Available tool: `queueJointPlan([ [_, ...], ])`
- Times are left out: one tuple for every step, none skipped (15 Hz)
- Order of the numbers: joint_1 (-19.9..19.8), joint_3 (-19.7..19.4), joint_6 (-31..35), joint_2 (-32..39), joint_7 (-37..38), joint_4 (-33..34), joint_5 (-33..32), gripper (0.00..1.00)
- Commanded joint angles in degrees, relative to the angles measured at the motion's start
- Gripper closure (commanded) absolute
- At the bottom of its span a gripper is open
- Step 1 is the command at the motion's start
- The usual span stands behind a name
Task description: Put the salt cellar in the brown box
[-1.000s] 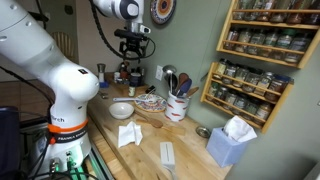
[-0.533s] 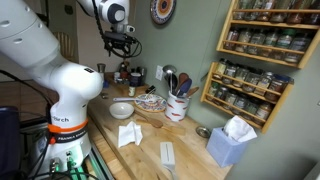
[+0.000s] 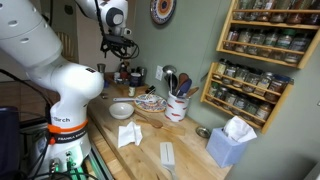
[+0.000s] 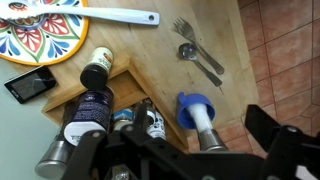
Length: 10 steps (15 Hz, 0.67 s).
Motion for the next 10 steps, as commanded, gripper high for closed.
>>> queueJointPlan([
  [-0.2,0.6,-0.2,1.0,-0.4,0.8,-0.8,0.0],
  [1.8,0.6,0.3,3.7,-3.6,2.4,-0.2,0.0],
  [2.6,1.1,0.9,4.9,-5.1,3.1,0.1,0.0],
  [3.5,1.6,1.4,6.3,-7.1,4.1,-0.2,0.0],
  [4.8,1.9,2.1,7.8,-9.3,5.0,0.6,0.0],
  [5.9,2.2,3.2,9.2,-11.5,5.8,0.9,0.0],
  [7.0,2.4,4.9,10.6,-13.6,6.3,1.2,0.0],
  [8.1,2.6,6.5,11.9,-15.8,6.8,1.5,0.0],
  [9.3,2.6,8.5,13.1,-18.3,7.1,2.0,0.0],
  [10.6,2.4,10.3,14.5,-21.0,7.4,2.8,0.0],
])
